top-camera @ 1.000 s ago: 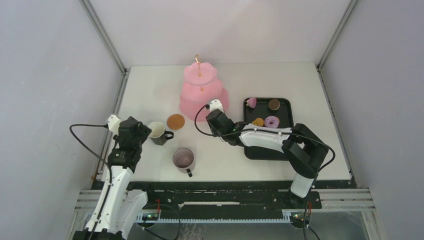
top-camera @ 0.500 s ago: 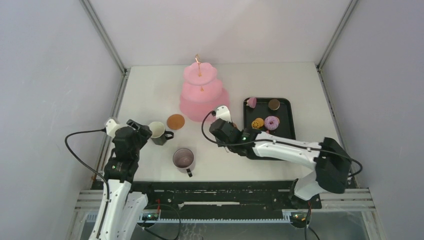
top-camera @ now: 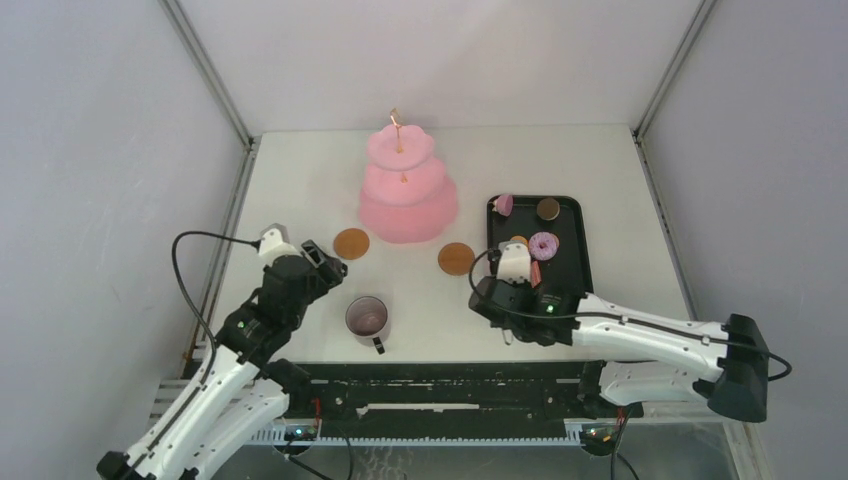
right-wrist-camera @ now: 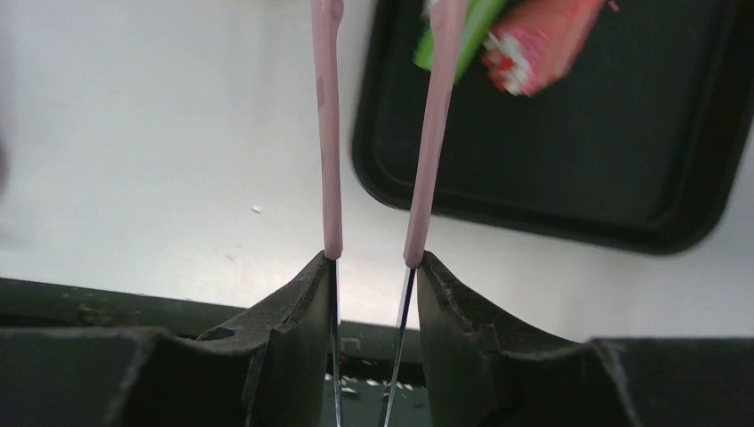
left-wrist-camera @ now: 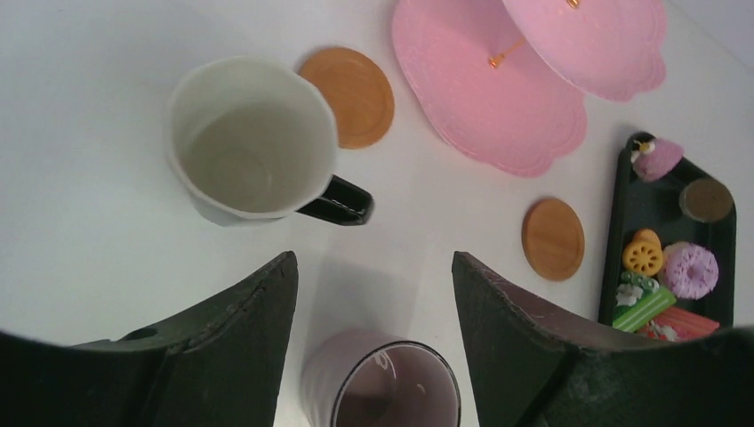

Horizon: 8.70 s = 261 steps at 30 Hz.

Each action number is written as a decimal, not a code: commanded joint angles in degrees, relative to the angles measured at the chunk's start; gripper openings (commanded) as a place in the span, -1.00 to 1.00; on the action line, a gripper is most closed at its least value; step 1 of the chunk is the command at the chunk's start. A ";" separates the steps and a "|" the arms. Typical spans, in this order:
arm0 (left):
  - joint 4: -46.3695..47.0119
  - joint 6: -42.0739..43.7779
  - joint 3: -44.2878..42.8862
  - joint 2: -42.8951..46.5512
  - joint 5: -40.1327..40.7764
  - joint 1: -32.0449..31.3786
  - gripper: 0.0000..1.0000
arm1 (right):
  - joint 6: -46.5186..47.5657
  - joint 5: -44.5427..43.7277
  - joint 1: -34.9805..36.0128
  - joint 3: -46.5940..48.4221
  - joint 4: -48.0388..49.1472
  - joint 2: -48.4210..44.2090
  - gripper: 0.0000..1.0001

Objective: Serve the afternoon tea

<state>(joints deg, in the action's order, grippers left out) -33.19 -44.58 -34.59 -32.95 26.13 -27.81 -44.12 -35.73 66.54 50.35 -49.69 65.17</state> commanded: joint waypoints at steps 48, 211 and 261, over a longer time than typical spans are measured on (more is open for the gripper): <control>11.91 -0.98 -6.05 -9.13 7.00 -19.60 0.39 | -1.60 10.69 -23.90 -6.61 4.23 2.94 -0.04; 16.98 2.13 -1.62 -7.48 16.87 -21.27 0.38 | 10.84 37.57 -31.93 34.60 26.16 43.24 -0.05; 20.22 3.81 0.14 -7.26 18.25 -21.83 0.39 | 11.80 38.49 -29.74 33.60 27.66 47.49 -0.37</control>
<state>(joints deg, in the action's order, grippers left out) -16.19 -42.61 -35.33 -40.07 43.20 -49.34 -33.06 1.87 38.50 80.23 -23.24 111.35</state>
